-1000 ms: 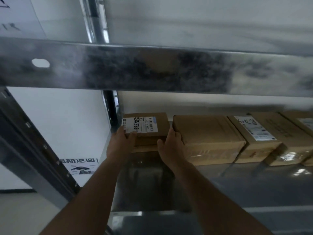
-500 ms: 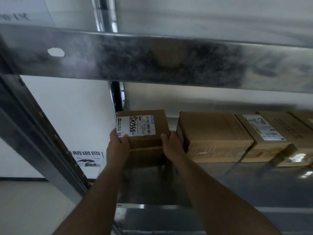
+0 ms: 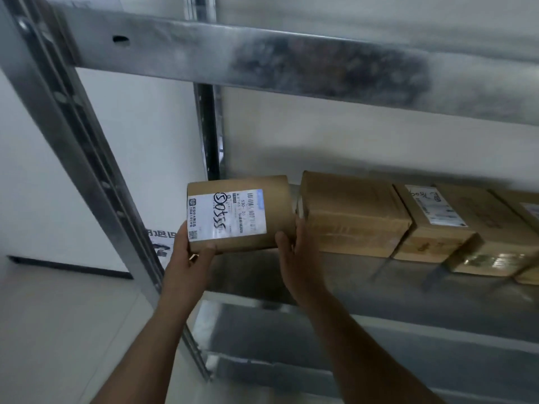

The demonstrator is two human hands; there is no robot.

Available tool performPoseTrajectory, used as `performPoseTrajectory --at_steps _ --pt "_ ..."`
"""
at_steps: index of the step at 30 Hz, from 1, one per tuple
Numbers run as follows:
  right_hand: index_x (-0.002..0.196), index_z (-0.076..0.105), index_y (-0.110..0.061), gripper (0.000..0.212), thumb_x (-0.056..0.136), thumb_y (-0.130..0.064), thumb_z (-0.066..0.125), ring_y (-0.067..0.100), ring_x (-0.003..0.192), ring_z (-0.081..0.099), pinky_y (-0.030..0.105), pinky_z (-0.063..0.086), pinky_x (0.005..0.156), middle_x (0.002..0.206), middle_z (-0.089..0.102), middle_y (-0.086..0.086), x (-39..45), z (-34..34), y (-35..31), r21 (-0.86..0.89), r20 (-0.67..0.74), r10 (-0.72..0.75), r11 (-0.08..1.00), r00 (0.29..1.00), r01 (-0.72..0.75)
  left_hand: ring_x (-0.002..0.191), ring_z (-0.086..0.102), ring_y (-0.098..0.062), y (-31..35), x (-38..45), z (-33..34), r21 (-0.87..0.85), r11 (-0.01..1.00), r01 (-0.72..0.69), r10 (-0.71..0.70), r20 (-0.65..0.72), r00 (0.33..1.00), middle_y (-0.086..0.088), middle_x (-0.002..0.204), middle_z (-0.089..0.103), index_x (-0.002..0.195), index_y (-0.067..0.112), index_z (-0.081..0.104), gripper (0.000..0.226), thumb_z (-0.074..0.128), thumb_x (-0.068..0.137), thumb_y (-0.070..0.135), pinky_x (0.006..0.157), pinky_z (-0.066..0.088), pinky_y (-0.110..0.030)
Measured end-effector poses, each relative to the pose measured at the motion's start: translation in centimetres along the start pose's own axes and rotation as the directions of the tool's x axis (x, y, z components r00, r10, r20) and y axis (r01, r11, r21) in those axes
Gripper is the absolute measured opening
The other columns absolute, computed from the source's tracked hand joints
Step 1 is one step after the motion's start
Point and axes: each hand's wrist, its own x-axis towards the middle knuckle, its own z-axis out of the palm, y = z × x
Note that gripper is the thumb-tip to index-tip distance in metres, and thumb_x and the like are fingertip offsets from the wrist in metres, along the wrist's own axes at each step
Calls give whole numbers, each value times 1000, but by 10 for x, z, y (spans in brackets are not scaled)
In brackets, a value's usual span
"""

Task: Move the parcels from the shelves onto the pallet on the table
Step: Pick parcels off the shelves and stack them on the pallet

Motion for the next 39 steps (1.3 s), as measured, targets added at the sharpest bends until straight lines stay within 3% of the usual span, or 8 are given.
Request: performPoseTrajectory --at_steps 3,7,12,16,27,31,36,39 --pt "141 36 -13 49 96 -24 50 17 117 48 24 37 95 132 49 6 -28 -28 6 -10 -21 -30 1000 999 30 105 53 2 7 -39 5 -30 999 -39 39 -11 999 16 132 52 142 39 33 55 54 94 22 81 38 -13" --pt "145 30 -16 68 86 -48 39 20 116 52 44 47 96 134 49 7 -65 -67 19 15 -51 -54 998 997 55 111 51 3 28 -87 24 -27 993 -111 112 21 994 20 131 50 140 42 32 55 55 93 25 92 42 -22" --pt "143 33 -14 64 86 -42 40 18 114 53 41 47 97 132 52 8 -103 -129 46 64 -133 -36 997 990 45 100 47 23 56 -141 66 -50 982 -180 183 74 980 33 120 48 130 52 31 56 55 93 17 81 45 -13" --pt "144 30 -17 58 92 -38 44 17 117 52 38 45 98 136 50 6 -132 -186 74 53 -185 -21 998 982 32 96 48 26 68 -180 113 -71 971 -230 238 139 961 30 117 50 127 46 35 52 55 92 13 73 36 5" --pt "139 36 -19 51 93 -35 50 14 112 54 33 49 93 131 54 4 -206 -343 159 3 -480 87 995 873 -98 92 54 20 94 -263 268 -138 960 -244 280 429 859 21 114 57 132 36 40 54 59 89 8 68 37 4" --pt "129 38 -31 57 80 -60 41 5 105 56 15 48 84 120 56 -8 -229 -383 177 19 -582 83 996 809 -89 105 52 14 105 -282 312 -167 952 -257 306 540 784 25 119 55 136 39 38 57 60 90 14 78 40 0" --pt "136 39 -18 72 80 -62 40 14 109 57 39 51 89 123 58 1 -247 -430 212 98 -674 187 981 714 -165 113 54 -2 121 -304 377 -207 949 -239 316 670 672 18 124 57 129 46 38 56 66 84 31 90 41 -14" --pt "136 39 -19 66 83 -56 44 9 103 58 35 51 84 118 59 -1 -257 -466 233 99 -719 217 972 660 -212 116 55 -9 125 -318 425 -215 953 -214 302 726 618 13 126 58 132 37 44 66 63 70 48 99 44 -32"
